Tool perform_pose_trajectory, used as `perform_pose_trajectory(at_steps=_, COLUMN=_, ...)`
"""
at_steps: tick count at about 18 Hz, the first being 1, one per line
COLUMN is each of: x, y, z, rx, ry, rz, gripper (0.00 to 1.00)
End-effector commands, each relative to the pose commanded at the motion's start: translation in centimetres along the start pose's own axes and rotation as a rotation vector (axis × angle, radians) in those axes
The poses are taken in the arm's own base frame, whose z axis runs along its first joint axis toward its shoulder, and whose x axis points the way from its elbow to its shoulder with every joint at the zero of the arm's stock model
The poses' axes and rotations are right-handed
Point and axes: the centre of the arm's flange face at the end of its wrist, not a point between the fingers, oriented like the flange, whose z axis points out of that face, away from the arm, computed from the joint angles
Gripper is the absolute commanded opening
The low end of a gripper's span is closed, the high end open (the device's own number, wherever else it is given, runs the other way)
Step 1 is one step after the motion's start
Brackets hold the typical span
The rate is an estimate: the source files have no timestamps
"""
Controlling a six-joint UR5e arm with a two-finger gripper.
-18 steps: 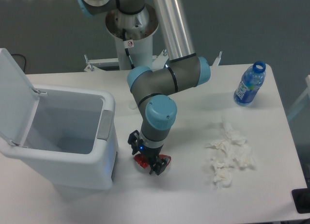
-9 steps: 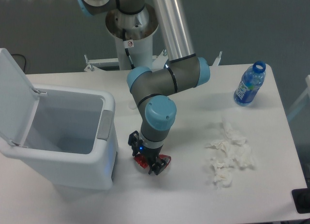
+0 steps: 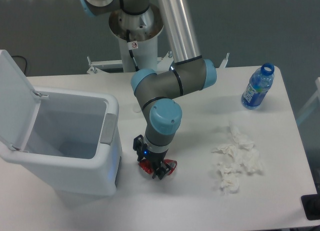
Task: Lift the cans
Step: 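Lower the gripper onto the red cans and close the fingers on them, then lift the gripped red cans up off the table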
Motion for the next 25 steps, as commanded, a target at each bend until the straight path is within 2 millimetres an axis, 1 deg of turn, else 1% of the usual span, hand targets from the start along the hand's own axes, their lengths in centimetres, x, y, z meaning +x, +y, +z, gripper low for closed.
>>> perform_pose_trajectory(at_steps=2, x=0.0, y=0.1, z=0.0, rx=-0.006, ry=-0.002, rz=0.002, gripper=0.69)
perform_pose_trajectory(at_steps=3, x=0.0, y=0.1, z=0.0, rx=-0.006, ry=-0.002, rz=0.0, gripper=0.66)
perform_pose_trajectory(at_steps=7, x=-0.1, y=0.1, z=-0.1, rx=-0.017, ry=-0.008, rz=0.002, gripper=0.59)
perform_pose_trajectory(at_steps=11, x=-0.2, y=0.1, z=-0.2, rx=-0.021, ry=-0.013, rz=0.001, gripper=0.56)
perform_pose_trajectory(at_steps=15, x=-0.6, y=0.1, z=-0.7, rx=-0.016, ry=-0.024, rz=0.002, gripper=0.56)
perform_pose_trajectory(at_steps=18, x=-1.8, y=0.0, z=-2.6, rx=-0.002, ry=-0.061, rz=-0.001, gripper=0.56)
perform_pose_trajectory(at_steps=19, x=-2.5, y=0.3, z=-3.3, rx=0.002, ry=-0.075, rz=-0.008, gripper=0.56)
perform_pose_trajectory(at_steps=20, x=-3.0, y=0.7, z=-4.5, rx=0.008, ry=-0.096, rz=-0.016, gripper=0.56)
perform_pose_trajectory(at_steps=21, x=-3.3, y=0.6, z=-6.6, rx=0.021, ry=-0.129, rz=-0.014, gripper=0.56)
perform_pose_trajectory(at_steps=25, x=-5.0, y=2.3, z=-10.8, rx=0.035, ry=-0.199, rz=0.019, gripper=0.56)
